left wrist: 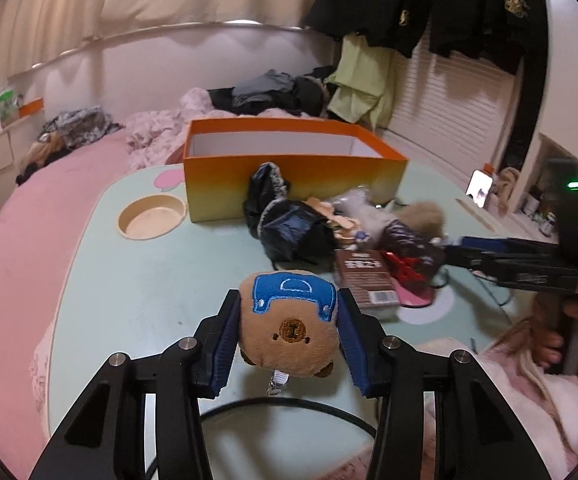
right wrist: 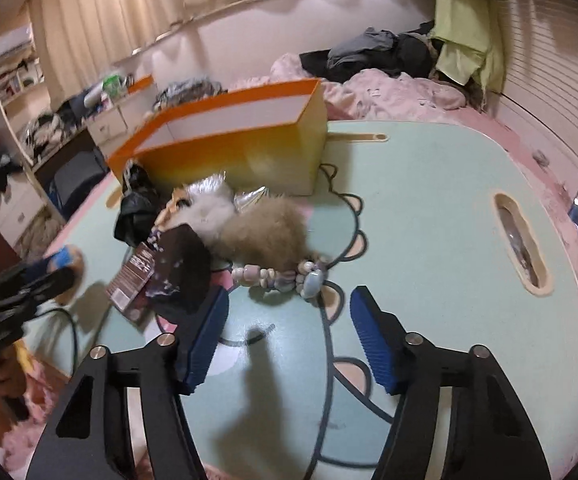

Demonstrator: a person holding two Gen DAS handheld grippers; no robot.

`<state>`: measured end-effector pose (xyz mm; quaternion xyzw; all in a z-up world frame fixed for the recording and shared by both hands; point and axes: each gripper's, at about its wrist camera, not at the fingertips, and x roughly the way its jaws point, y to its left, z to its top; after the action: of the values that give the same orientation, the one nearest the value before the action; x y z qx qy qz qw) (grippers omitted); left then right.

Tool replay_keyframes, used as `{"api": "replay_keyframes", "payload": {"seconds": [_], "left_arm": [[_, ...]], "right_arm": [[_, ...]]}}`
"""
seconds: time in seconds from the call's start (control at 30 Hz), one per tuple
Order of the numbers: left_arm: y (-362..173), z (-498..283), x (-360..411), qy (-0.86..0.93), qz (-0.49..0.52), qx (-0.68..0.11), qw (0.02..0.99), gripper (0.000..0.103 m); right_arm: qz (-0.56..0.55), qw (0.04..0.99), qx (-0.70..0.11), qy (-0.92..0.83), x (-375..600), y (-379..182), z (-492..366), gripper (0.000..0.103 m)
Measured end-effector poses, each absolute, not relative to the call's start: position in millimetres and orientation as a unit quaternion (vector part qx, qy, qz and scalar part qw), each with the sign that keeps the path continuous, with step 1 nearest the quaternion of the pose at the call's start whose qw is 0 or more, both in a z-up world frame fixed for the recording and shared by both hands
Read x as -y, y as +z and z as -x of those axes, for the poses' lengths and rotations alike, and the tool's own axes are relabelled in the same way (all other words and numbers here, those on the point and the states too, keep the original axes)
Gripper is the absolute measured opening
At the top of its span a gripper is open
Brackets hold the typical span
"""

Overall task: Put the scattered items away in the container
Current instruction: 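Grasp the bear-head keychain with the left gripper into the box while the right gripper drops the beaded keychain in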

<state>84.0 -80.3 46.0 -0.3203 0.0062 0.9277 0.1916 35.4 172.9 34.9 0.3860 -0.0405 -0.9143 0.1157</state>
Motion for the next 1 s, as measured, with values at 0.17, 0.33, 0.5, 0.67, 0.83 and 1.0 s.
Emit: {"api": "replay_keyframes", "payload": {"seconds": [0.17, 0.33, 0.5, 0.67, 0.83, 1.0], "left_arm": [[56.2, -87.7, 77.2, 0.93, 0.31, -0.005, 0.196, 0.046], [55.6, -88.3, 74.8, 0.928, 0.317, -0.004, 0.197, 0.046], [56.9, -91.2, 73.2, 0.927, 0.314, 0.002, 0.206, 0.046], [66.5, -92.9, 73.3, 0.931, 0.301, 0.007, 0.206, 0.046], [94.5, -75.0, 75.1, 0.936, 0.281, 0.014, 0.21, 0.046], [125.9, -15.7, 69.0, 0.94, 0.283, 0.012, 0.189, 0.046]], "right_arm": [[-0.398, 0.112, 0.046, -0.909, -169.3, 31.8, -18.8, 0.063], [-0.394, 0.118, 0.046, -0.91, -172.4, 30.9, -27.1, 0.042], [-0.384, 0.13, 0.019, -0.914, -174.9, 29.0, -49.5, 0.027], [-0.379, 0.14, 0.034, -0.914, -180.1, 37.5, -52.8, 0.026], [-0.352, 0.165, 0.041, -0.92, -173.2, 72.6, -43.2, 0.026], [-0.322, 0.18, 0.034, -0.929, -155.0, 112.0, -4.4, 0.026]]}}
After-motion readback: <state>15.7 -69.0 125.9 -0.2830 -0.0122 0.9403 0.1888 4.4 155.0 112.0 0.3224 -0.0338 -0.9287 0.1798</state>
